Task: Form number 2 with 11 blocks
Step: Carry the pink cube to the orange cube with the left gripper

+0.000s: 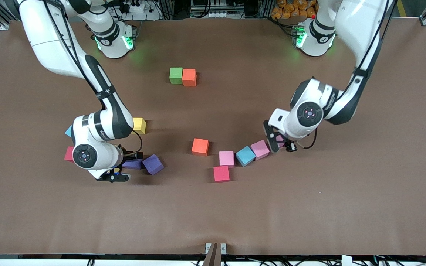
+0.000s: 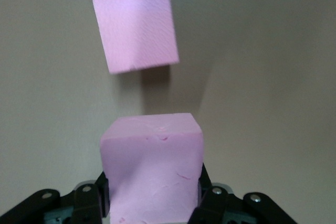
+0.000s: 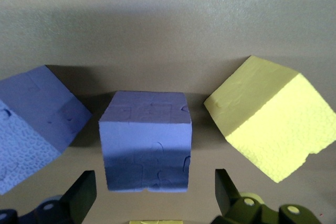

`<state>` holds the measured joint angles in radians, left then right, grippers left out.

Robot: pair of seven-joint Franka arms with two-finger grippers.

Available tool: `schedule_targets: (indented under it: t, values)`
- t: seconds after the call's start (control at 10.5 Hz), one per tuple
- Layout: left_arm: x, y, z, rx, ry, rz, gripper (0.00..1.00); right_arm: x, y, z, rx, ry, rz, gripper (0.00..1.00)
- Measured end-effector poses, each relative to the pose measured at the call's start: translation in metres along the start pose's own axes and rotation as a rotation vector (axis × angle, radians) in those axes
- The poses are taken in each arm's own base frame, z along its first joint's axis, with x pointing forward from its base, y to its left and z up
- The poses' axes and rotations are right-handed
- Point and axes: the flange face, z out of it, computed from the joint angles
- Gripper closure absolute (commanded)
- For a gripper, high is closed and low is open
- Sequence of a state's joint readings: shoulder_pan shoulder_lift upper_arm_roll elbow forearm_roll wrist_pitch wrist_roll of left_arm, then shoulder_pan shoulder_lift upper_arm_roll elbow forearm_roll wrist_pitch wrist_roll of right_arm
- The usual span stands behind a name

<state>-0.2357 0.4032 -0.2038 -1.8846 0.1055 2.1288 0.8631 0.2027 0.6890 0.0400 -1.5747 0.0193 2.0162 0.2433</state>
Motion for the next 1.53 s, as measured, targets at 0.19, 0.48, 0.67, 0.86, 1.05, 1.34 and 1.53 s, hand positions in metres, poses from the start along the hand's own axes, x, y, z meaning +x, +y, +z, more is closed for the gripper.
schedule_targets:
  t: [0.19, 0.48, 0.67, 0.86, 1.05, 1.34, 1.53]
  values:
    - [0.002, 0.015, -0.036, 0.013, -0.006, 0.107, 1.00, -0.001, 0.000, 0.005, 0.001, 0.006, 0.000, 0.00]
    - [0.058, 0.069, -0.051, 0.006, 0.037, 0.234, 1.00, 0.001, -0.004, 0.009, 0.011, 0.046, -0.005, 0.00]
    - [0.098, 0.112, -0.044, -0.007, 0.054, 0.326, 1.00, 0.003, -0.006, 0.009, 0.019, 0.079, -0.008, 0.00]
    - [0.146, 0.165, -0.018, -0.014, 0.078, 0.372, 1.00, 0.007, -0.003, 0.007, 0.026, 0.109, -0.002, 0.00]
    - [0.196, 0.232, 0.016, -0.016, 0.098, 0.373, 1.00, 0.010, 0.003, 0.006, 0.028, 0.120, 0.006, 0.00]
    - [0.227, 0.271, 0.054, -0.014, 0.141, 0.378, 1.00, 0.012, 0.010, 0.006, 0.027, 0.121, 0.017, 0.00]
    - [0.234, 0.287, 0.070, -0.031, 0.137, 0.354, 1.00, 0.012, 0.011, 0.007, 0.028, 0.119, 0.028, 0.00]
